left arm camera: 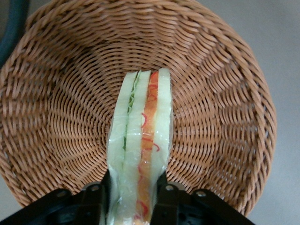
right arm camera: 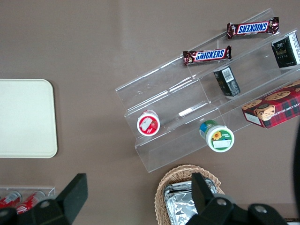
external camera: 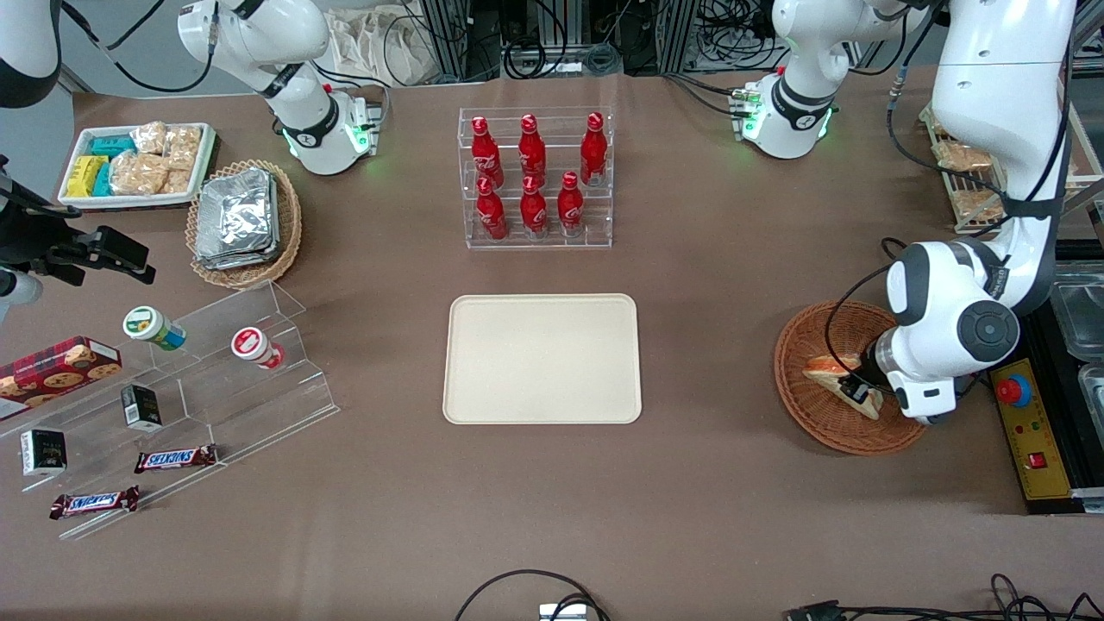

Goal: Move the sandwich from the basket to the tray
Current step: 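Close the left gripper on the sandwich and lift it, then carry the held sandwich with the left gripper over the cream tray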

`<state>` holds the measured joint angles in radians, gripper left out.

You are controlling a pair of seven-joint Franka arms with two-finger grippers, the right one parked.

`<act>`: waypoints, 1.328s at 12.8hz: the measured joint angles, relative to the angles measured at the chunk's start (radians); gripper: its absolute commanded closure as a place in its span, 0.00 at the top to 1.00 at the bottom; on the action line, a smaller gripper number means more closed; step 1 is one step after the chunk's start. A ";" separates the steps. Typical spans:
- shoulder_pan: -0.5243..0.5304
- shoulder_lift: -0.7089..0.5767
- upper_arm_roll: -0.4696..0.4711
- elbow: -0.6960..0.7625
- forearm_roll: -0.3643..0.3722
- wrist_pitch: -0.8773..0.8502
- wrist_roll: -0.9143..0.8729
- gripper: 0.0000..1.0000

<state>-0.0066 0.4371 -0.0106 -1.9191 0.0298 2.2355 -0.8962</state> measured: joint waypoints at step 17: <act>-0.181 -0.172 -0.059 0.435 -0.005 -0.601 0.723 0.00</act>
<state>-0.1871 0.2653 -0.0692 -1.4838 0.0245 1.6343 -0.1728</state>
